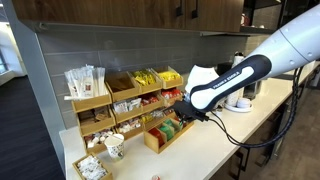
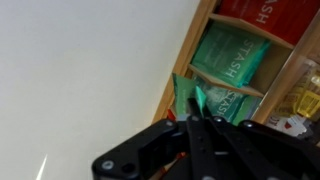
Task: Put the green sachet on the wooden stand
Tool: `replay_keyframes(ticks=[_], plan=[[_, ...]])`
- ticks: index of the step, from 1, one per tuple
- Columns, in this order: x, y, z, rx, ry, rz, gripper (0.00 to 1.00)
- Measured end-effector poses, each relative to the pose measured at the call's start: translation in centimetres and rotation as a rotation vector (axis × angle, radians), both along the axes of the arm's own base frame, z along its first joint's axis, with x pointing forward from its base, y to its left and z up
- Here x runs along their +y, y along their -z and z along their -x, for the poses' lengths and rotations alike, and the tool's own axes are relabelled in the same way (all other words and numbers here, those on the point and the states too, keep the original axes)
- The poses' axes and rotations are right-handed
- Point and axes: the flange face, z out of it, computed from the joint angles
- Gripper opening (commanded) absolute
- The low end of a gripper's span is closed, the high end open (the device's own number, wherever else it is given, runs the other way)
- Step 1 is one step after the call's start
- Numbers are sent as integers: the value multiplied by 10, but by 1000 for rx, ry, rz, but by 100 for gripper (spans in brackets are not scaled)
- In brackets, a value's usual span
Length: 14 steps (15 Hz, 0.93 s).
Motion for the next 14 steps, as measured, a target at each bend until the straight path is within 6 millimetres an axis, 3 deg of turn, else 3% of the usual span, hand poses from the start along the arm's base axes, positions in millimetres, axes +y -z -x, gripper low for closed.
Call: replay_keyframes(ticks=[7,14], plan=[[-12,8,-17,-118,251,-166,1],[-11,14,-22,-150,369,-247,1]])
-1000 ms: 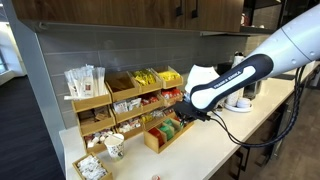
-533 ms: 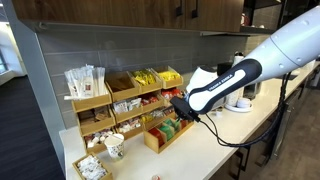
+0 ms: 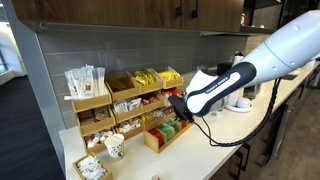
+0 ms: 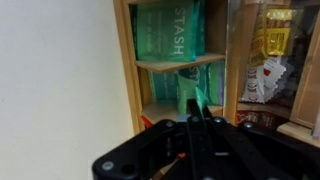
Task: Put the green sachet on the wooden stand
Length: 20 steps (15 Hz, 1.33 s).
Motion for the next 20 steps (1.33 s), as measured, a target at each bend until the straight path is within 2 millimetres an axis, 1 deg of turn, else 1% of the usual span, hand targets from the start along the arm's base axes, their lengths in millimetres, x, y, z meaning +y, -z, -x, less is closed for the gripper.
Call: replay_keyframes(ticks=[3,8,9,10,11,15,17,18,20], plan=[[0,5,-1,11,21,-17,1],[-1,21,-2,39,48,-30,1],[0,23,-3,41,51,-32,27],[1,24,-4,40,54,-34,29],[2,24,-6,36,56,-36,35],[3,25,-12,-4,59,-40,66],[5,28,-13,-16,59,-41,80],[5,30,-14,-20,58,-41,88],[6,33,-14,-28,59,-41,100]])
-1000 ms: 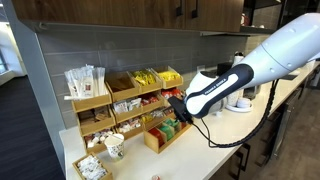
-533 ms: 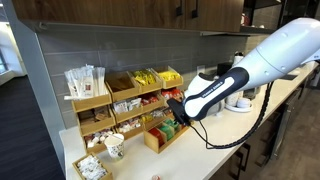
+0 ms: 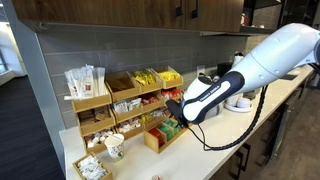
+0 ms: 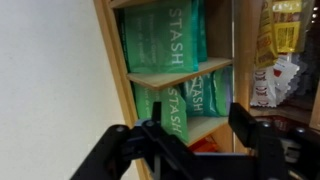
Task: Put the green sachet on the wooden stand
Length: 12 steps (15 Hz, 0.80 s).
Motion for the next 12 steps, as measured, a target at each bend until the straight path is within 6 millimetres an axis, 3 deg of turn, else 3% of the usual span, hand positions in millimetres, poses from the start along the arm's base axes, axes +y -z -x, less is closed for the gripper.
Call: replay_keyframes(ticks=[6,12], plan=[[-5,-7,2,-6,1,5,100],[-7,-23,24,70,-95,81,100]])
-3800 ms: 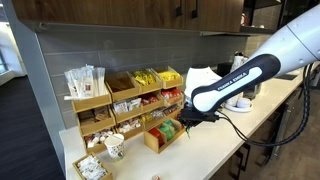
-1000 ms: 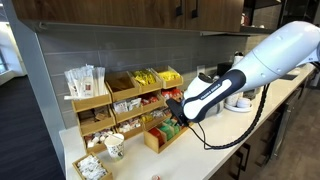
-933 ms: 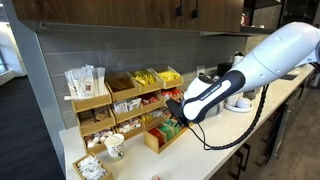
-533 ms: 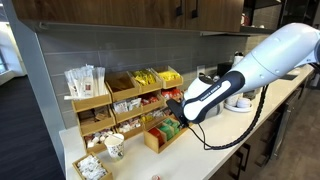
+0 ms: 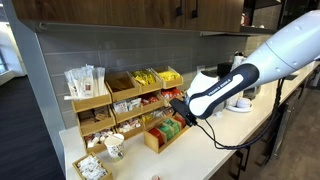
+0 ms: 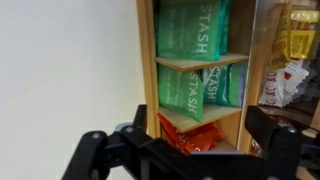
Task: Put the green sachet on the wooden stand
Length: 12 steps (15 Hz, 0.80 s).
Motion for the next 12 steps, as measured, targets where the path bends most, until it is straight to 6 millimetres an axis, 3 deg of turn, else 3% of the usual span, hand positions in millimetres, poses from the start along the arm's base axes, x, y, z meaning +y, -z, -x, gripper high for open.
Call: replay_keyframes(ticks=[12], plan=[[5,-59,75,-17,-454,369,100]])
